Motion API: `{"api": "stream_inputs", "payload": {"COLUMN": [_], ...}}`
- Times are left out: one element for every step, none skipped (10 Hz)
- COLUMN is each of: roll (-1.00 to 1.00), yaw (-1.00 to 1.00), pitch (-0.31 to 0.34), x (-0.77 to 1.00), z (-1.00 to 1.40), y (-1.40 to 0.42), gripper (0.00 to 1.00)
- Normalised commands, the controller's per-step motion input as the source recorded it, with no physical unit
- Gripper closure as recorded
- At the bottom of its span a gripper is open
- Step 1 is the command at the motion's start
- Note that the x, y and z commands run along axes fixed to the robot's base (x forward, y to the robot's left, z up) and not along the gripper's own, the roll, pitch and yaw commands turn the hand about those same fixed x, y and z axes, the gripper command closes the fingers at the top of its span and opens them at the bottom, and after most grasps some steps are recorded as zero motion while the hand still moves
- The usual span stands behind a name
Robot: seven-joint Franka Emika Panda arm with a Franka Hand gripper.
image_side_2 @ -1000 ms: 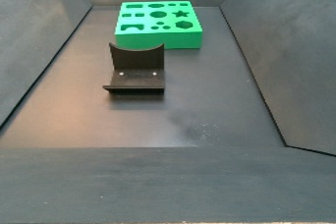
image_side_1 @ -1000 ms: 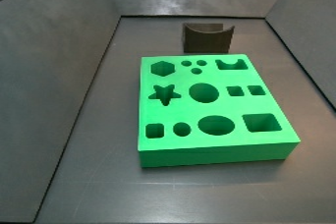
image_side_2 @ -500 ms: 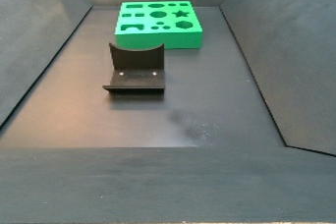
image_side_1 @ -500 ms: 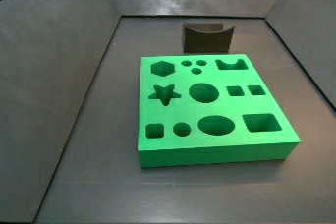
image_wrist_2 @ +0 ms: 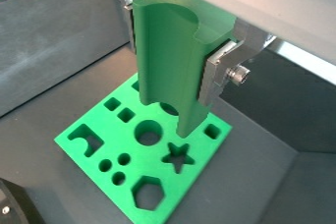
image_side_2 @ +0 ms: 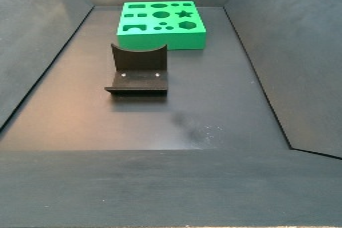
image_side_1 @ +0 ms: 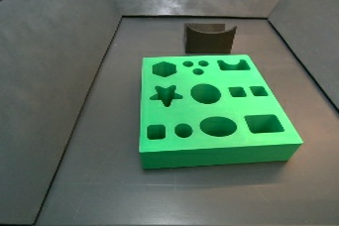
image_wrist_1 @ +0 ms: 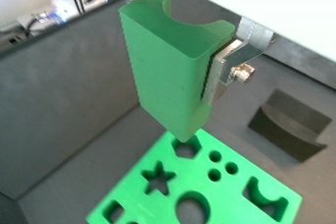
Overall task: Pick up the arch object. Move up. Rotate the arch object. Move to above the board. Insert the arch object.
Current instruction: Insert the arch object.
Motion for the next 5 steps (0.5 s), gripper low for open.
{"api": "stream_inputs", "payload": {"roll": [0.00,0.00,0.02,0.00,0.01], "yaw": [0.00,0.00,0.00,0.05,0.14], "pitch": [-0.079,-0.090,-0.063,-0.031,0.000], "x": [1.00,1.00,1.00,0.99,0.95], "z": [-0.41,-0.37,-0.27,-0.41,-0.36], "y": [0.22,0.21,0.16,0.20,0.17], "gripper": [1.00,1.00,1.00,1.00,1.00]}}
